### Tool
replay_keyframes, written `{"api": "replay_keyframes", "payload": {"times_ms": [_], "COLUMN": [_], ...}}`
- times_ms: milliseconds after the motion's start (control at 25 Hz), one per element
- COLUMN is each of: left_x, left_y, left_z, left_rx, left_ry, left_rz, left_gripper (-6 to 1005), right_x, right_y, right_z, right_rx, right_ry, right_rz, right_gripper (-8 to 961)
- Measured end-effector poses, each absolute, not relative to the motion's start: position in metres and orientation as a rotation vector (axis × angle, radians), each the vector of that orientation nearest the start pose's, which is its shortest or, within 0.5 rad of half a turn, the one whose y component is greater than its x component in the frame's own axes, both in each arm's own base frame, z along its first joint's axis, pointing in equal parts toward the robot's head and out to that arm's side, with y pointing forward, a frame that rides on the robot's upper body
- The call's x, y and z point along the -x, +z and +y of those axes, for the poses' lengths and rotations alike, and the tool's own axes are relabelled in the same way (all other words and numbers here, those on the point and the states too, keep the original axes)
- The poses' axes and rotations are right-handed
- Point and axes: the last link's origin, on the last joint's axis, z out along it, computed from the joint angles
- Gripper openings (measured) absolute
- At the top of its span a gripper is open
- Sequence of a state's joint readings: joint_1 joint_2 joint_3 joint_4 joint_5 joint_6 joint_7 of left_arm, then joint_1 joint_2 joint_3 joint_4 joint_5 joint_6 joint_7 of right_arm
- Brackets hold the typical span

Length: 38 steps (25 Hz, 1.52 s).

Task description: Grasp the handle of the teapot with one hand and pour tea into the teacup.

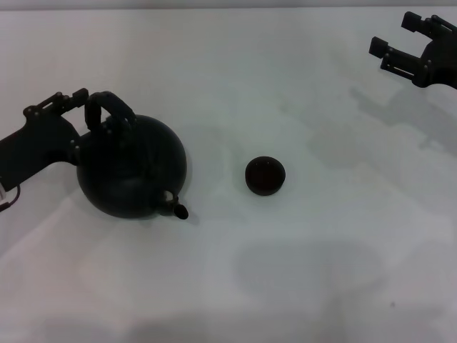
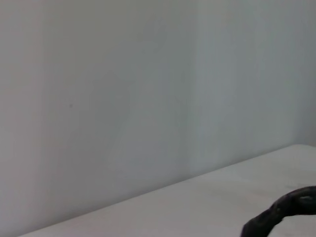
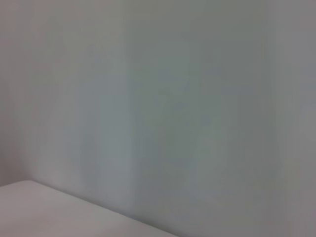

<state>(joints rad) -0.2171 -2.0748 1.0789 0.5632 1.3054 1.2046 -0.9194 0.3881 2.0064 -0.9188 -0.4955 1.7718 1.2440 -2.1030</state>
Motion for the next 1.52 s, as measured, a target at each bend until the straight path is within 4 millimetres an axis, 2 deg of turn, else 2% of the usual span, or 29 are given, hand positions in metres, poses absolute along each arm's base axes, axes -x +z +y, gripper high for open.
{"api": "replay_keyframes", "payload": {"times_ms": [280,400,560,640,800,880,920,1120,1320,1520], "left_x": [0.334,0.339,0.357,0.361,0.38,0.383,0.392,0.405,0.412,0.416], "left_y": [-0.004,-0.001,0.011,0.016,0.034,0.036,0.041,0.051,0.06,0.07], "left_z": [0.274,0.265,0.239,0.233,0.21,0.207,0.195,0.176,0.164,0.156], "left_rx": [2.262,2.245,2.18,2.15,1.997,1.971,1.879,1.697,1.535,1.412], "left_ry": [-0.679,-0.677,-0.648,-0.644,-0.646,-0.646,-0.659,-0.692,-0.7,-0.701], "left_rz": [-0.517,-0.527,-0.571,-0.584,-0.634,-0.64,-0.66,-0.661,-0.61,-0.587], "left_gripper": [753,754,754,753,753,754,754,753,752,748], "right_x": [-0.313,-0.314,-0.317,-0.319,-0.326,-0.331,-0.334,-0.354,-0.369,-0.375], "right_y": [0.027,0.028,0.03,0.031,0.035,0.038,0.039,0.043,0.03,0.01], "right_z": [0.339,0.338,0.337,0.336,0.331,0.328,0.327,0.312,0.287,0.265], "right_rx": [2.225,2.22,2.212,2.207,2.179,2.153,2.145,2.057,1.93,1.813], "right_ry": [0.765,0.764,0.762,0.758,0.748,0.745,0.743,0.732,0.774,0.724], "right_rz": [0.556,0.56,0.564,0.567,0.574,0.587,0.593,0.636,0.636,0.581], "right_gripper": [842,842,844,843,843,842,842,844,843,842]}}
